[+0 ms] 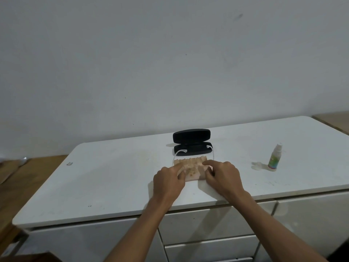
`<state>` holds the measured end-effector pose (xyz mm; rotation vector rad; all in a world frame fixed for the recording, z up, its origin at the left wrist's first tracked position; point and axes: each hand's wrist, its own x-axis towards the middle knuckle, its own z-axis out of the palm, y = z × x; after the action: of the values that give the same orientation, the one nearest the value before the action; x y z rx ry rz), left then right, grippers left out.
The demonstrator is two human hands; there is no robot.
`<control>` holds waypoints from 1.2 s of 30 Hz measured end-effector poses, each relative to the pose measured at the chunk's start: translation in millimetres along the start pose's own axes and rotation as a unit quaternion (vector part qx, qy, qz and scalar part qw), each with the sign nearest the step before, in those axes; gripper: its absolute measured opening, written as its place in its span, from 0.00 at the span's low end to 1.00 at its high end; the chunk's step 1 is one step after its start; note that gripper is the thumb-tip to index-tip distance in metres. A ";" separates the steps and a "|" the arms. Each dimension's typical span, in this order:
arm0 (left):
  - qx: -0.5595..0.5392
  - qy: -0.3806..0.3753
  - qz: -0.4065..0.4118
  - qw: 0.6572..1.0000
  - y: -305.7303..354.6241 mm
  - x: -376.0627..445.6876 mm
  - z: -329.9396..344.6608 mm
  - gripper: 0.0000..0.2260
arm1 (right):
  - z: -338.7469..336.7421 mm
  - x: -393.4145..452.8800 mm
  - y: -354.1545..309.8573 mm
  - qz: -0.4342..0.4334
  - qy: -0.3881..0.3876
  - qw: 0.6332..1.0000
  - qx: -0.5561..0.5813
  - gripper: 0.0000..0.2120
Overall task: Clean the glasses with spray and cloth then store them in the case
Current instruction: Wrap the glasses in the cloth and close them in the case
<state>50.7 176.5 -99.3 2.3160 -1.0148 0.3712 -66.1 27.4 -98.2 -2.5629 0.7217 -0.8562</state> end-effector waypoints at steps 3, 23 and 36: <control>-0.046 0.054 0.037 0.997 -8.7 -6.7 -6.9 0.09 | -7.6 -3.0 5.1 0.007 0.067 0.996 0.055 0.10; -0.174 -0.158 -0.090 0.968 -64.5 84.3 3.8 0.10 | 0.7 94.4 33.8 0.056 -0.224 0.969 0.091 0.08; -0.174 -0.166 -0.094 0.966 -57.3 89.8 8.3 0.11 | -0.7 101.7 36.1 0.092 -0.249 0.954 0.140 0.07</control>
<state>153.6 150.6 -87.2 2.1620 -0.9144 -0.2621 -9.4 -59.2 -67.9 -2.2687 0.6139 -0.2123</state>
